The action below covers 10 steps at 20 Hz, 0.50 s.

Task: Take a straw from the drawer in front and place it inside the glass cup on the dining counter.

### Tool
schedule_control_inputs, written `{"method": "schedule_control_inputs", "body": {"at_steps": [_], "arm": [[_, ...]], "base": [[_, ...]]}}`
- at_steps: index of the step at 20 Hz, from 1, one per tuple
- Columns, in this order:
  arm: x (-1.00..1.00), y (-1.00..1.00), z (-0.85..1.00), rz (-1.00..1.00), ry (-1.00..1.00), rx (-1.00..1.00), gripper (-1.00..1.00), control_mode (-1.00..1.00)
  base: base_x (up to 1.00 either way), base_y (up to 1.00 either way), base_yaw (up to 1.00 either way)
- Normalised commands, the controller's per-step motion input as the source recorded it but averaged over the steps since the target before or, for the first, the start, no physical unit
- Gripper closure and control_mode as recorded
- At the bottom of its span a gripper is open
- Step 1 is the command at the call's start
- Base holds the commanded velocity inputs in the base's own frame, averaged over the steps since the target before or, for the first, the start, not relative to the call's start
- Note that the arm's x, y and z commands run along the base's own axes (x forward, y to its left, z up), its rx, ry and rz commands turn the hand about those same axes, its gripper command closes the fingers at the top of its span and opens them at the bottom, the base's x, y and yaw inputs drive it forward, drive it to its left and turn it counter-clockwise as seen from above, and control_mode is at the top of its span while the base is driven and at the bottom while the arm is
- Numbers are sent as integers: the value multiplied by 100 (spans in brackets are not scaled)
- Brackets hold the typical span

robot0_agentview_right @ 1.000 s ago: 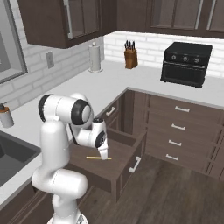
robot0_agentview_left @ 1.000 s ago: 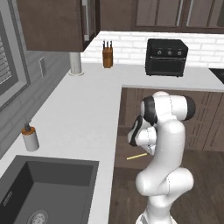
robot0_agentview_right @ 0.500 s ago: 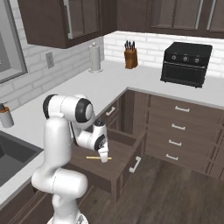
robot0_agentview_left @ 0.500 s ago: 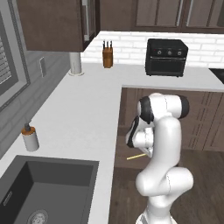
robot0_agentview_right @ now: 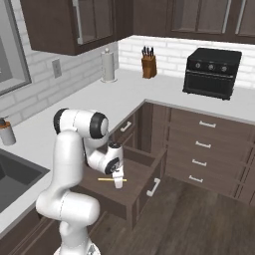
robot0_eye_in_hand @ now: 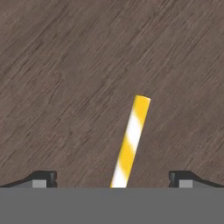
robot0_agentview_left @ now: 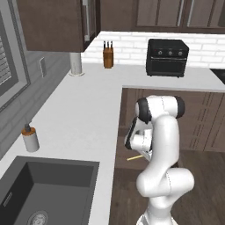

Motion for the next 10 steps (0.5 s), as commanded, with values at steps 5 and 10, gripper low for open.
{"method": "schedule_control_inputs", "body": {"at_steps": [5,10], "arm": [[-2,-10,-40,0,0,6,-100,-100],[-23,-11,-45,0,0,4,100,-100]], "base": [[0,0,0],[0,0,0]]}}
